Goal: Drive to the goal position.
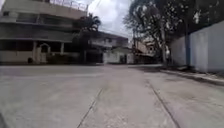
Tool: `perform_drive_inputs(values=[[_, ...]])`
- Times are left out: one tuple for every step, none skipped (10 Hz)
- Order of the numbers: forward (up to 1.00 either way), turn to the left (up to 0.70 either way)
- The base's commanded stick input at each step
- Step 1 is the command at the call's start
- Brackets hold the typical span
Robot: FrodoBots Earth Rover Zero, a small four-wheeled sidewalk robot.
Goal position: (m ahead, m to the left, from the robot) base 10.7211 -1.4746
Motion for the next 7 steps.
perform_drive_inputs(values=[[1.0,0.0],[1.0,0.0],[1.0,0.0],[1.0,0.0],[1.0,0.0],[1.0,0.0],[1.0,0.0]])
